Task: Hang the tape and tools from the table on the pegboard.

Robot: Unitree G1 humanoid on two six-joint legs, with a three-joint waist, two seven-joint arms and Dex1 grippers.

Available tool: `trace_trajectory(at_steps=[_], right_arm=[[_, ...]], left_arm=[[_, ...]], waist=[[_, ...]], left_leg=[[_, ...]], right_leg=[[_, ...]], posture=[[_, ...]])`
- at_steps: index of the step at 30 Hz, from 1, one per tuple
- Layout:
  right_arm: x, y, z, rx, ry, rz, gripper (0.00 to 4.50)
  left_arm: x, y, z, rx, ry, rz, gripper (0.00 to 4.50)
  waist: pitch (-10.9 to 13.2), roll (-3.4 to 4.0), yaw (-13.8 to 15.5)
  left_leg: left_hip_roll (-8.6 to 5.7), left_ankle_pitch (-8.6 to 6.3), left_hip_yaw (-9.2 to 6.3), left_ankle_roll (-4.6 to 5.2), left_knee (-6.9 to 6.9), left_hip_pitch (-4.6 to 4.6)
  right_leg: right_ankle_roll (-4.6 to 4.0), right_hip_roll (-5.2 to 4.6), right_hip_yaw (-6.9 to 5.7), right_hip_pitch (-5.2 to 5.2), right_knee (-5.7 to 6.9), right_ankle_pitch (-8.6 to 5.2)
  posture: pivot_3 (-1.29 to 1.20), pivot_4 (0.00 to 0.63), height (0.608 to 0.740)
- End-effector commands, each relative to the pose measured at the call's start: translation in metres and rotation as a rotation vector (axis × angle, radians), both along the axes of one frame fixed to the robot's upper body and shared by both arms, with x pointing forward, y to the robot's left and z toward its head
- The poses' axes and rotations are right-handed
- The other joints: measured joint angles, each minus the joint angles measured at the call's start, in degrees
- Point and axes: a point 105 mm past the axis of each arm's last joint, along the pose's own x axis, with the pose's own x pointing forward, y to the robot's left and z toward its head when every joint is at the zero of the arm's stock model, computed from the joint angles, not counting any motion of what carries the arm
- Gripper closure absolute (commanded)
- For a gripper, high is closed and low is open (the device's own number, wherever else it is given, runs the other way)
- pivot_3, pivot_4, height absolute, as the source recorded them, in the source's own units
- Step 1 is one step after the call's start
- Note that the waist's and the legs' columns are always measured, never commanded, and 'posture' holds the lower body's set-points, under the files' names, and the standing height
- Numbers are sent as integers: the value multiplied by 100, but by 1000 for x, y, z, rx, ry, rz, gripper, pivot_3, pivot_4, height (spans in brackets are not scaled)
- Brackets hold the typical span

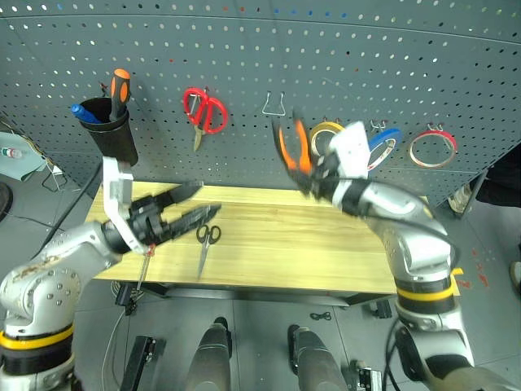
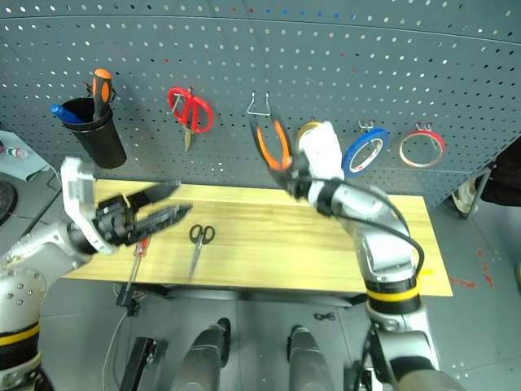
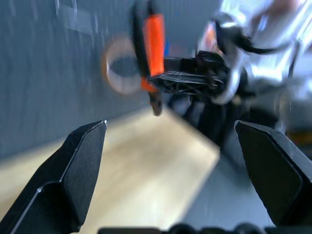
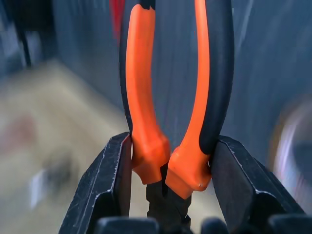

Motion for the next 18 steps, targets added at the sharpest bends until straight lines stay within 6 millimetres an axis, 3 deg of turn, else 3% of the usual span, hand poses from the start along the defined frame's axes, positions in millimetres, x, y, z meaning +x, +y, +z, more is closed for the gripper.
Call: trace_trajectory(at_steps=[1, 4, 8, 13, 18], right_arm=[[-5, 3, 47, 119, -217, -22, 2465], [5, 10, 68, 178, -296, -45, 2465], [30, 24, 78, 219, -299, -46, 2465], [63, 29, 71, 259, -236, -71, 2465], [84, 24, 55, 272, -188, -112, 2465]], left_arm=[[5, 10, 22, -118, -35, 49, 0], [12, 16, 30, -170, -44, 82, 0], [20, 17, 36, -189, -72, 112, 0], [25, 19, 41, -205, -90, 132, 0], [25, 21, 43, -198, -97, 137, 0]], waist=[[-3, -5, 2], [-3, -6, -3], [-3, -6, -9], [-3, -6, -12], [-3, -6, 14]], left_leg=[[0, 0, 0, 0, 0, -1], [-1, 1, 1, -2, 2, -2], [-1, 4, -1, -5, 2, -2], [-1, 5, -3, -7, -5, -2], [-2, 5, -6, -8, -26, -3]], right_leg=[[0, 0, 0, 0, -2, 0], [-25, 0, -1, -1, -1, 20], [-36, 0, -5, 1, -2, 27], [-40, 0, -8, 1, -3, 28], [-43, -3, -18, 0, -9, 29]], posture=[[174, 224, 740], [171, 224, 740], [171, 224, 740], [192, 232, 740], [192, 232, 740]])
